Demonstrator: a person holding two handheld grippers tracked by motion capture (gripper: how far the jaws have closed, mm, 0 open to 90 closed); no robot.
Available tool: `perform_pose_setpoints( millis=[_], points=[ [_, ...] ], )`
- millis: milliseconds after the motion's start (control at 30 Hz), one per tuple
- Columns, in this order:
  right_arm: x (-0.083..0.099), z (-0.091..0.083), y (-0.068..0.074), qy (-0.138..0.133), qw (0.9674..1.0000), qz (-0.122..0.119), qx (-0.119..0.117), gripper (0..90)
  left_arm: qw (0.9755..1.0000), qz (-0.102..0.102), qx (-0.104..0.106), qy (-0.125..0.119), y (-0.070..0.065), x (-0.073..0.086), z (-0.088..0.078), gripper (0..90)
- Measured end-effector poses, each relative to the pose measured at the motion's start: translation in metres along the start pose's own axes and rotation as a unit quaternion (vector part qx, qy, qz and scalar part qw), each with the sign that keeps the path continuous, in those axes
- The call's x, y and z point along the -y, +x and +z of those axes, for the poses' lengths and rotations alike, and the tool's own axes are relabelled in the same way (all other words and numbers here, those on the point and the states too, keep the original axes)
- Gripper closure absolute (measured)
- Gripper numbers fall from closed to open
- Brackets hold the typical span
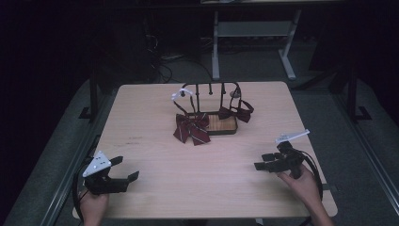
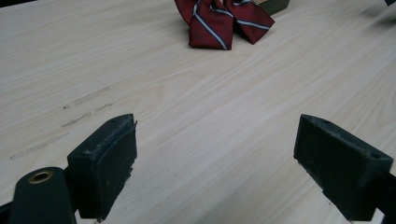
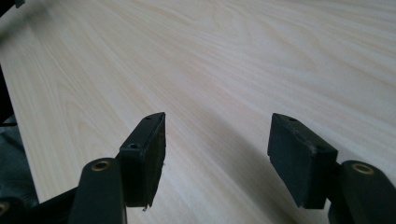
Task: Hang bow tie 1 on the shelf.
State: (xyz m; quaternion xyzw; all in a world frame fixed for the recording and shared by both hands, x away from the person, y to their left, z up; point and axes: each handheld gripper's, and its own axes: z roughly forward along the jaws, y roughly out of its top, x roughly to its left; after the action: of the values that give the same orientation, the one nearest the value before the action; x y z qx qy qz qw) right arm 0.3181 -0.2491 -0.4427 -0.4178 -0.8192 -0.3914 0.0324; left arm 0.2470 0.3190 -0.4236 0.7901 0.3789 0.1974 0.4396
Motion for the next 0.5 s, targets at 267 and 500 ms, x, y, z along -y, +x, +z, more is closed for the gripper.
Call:
perform_pose_setpoints(
  millis=[267,500],
  points=[
    [0.014,-0.013,0.006,-0.019,0.9998,-0.003,0.003,34.5,1.0000,0.001,0.001,0.000,-0.001,0.000,0.001,12.8],
    [0.023,-0.015,0.009,-0.028,0.9996,-0.004,0.009,33.1,1.0000,0.001,0.003,0.002,-0.001,-0.001,0.003,12.8]
  ],
)
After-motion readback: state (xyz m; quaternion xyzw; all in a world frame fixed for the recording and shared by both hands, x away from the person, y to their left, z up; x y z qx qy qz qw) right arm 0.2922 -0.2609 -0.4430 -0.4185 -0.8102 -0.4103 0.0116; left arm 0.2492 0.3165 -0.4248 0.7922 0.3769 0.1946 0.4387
